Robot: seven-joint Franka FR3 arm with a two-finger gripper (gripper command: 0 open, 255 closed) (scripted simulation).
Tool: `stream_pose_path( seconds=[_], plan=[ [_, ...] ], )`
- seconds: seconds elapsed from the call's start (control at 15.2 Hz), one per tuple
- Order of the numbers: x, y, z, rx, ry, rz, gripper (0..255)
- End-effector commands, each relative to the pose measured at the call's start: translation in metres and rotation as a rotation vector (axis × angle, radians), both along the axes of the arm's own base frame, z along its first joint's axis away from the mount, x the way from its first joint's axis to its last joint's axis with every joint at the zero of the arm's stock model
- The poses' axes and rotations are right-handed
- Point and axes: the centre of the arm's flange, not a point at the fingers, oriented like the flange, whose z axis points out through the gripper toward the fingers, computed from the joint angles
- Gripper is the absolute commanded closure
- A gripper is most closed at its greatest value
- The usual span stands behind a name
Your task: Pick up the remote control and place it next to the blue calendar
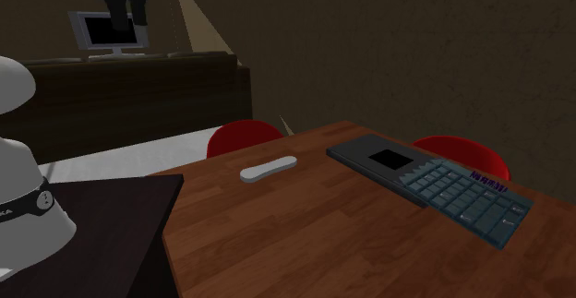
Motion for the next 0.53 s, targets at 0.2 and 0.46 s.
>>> stream_pose_path(
  seconds=[0.2, 0.46],
  plan=[
    [0.019, 0.017, -0.03, -0.006, -0.008, 0.028, 0],
    [0.044, 0.04, -0.07, -0.015, -0.018, 0.065, 0]
  ],
)
